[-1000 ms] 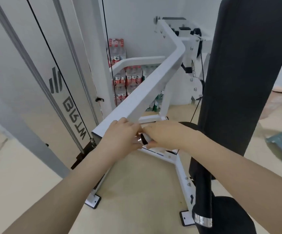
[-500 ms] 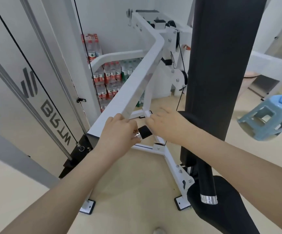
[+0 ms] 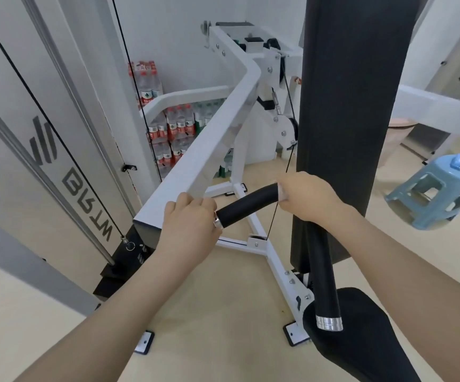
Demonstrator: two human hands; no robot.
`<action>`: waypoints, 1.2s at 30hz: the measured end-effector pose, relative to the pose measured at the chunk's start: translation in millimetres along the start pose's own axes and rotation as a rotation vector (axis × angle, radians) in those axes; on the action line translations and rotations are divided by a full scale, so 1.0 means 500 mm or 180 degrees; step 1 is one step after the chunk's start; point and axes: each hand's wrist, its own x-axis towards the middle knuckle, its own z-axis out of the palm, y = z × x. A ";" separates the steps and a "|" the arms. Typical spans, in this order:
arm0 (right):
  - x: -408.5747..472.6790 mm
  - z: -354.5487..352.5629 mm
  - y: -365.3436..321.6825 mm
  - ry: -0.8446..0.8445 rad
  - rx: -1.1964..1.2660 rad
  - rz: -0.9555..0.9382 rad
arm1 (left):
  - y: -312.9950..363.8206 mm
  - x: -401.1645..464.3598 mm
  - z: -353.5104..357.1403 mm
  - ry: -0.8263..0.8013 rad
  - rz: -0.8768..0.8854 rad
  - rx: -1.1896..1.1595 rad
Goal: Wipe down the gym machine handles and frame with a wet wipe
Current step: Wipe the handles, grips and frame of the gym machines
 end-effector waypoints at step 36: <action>-0.255 0.081 0.001 -0.0742 0.4226 0.2405 | 0.068 -0.022 0.042 0.0619 -0.0213 -0.0178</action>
